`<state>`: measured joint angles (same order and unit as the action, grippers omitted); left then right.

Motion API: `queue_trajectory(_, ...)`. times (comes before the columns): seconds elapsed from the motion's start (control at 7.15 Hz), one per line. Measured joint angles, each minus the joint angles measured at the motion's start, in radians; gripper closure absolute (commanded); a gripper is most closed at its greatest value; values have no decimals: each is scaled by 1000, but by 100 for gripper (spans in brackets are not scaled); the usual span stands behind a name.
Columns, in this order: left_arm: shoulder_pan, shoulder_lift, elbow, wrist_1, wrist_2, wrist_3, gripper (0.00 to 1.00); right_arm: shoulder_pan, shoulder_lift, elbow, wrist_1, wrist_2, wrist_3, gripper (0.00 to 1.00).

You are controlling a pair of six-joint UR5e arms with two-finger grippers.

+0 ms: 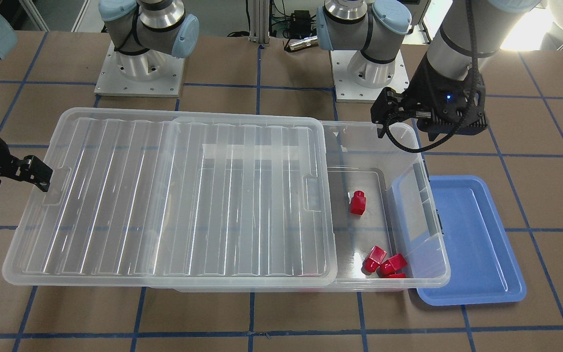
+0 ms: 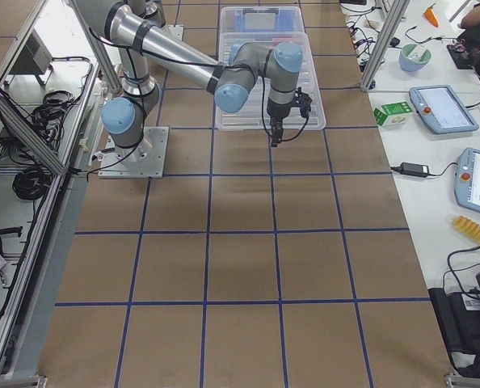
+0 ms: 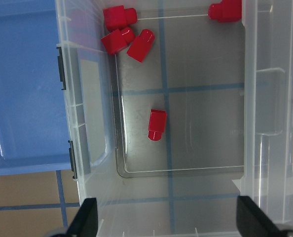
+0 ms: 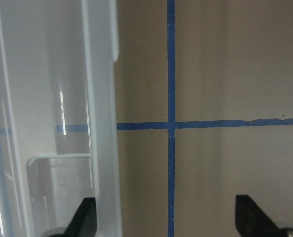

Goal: Place red block in blue tray from box

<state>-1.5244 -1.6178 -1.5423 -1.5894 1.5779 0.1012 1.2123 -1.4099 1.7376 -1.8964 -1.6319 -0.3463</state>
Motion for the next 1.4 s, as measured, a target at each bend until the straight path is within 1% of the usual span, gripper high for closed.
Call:
queue_trajectory(0.14, 1, -19, -38, 58, 0, 4, 0, 1, -5, -13, 3, 4, 0, 0)
queue_trajectory(0.28, -2, -36, -102, 140, 0, 3, 0, 6, -22, -52, 31, 14, 0, 0)
queue_trajectory(0.56, -5, -51, -242, 314, -2, 3, 0, 30, -84, -171, 200, 53, 11, 0)
queue_trajectory(0.7, -6, -58, -295, 367, -8, -2, 0, 59, -116, -206, 267, 64, 30, 0)
queue_trajectory(0.98, -22, -72, -379, 441, -20, -40, 0, 161, -153, -231, 318, 70, 131, 0)
queue_trajectory(1.26, -41, -92, -418, 514, -21, -51, 0, 301, -137, -256, 315, 71, 261, 0)
queue_trajectory(1.4, -39, -106, -426, 540, -19, -50, 0, 351, -120, -273, 313, 63, 311, 0)
